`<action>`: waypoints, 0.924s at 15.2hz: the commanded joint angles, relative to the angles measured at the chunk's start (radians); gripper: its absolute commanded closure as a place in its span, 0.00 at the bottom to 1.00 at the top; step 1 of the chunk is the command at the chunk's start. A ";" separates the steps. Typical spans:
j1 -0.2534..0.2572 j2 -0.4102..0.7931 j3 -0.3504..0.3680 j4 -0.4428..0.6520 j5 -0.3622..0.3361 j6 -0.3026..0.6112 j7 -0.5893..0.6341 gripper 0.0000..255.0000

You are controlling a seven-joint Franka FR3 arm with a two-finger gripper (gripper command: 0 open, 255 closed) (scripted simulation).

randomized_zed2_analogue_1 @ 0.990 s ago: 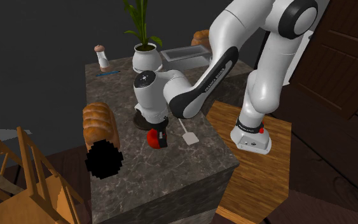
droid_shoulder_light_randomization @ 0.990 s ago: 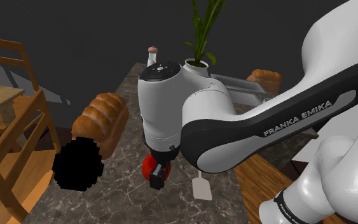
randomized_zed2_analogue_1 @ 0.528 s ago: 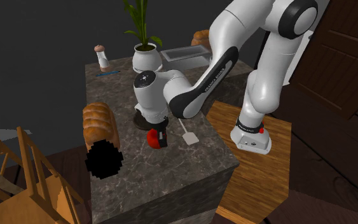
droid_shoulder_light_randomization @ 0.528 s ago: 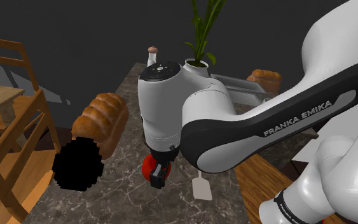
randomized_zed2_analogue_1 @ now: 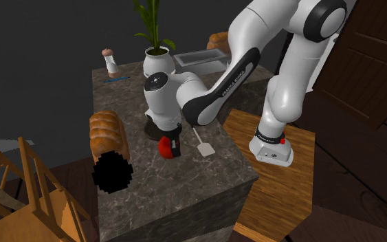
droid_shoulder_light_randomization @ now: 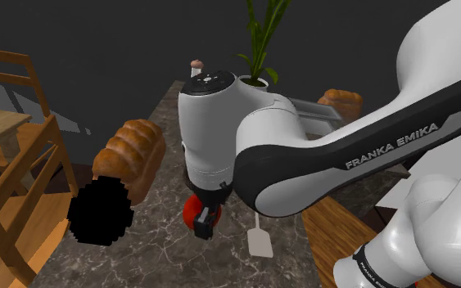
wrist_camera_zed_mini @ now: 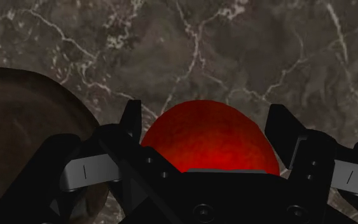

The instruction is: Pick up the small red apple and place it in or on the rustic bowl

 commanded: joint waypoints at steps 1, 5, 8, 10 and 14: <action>0.001 -0.014 0.000 0.012 0.009 -0.024 -0.007 1.00; 0.002 -0.047 -0.004 0.038 0.029 -0.078 -0.025 1.00; 0.003 -0.069 -0.008 0.060 0.040 -0.118 -0.038 1.00; 0.003 -0.082 -0.010 0.076 0.047 -0.145 -0.045 1.00; 0.003 -0.105 -0.015 0.110 0.058 -0.199 -0.058 1.00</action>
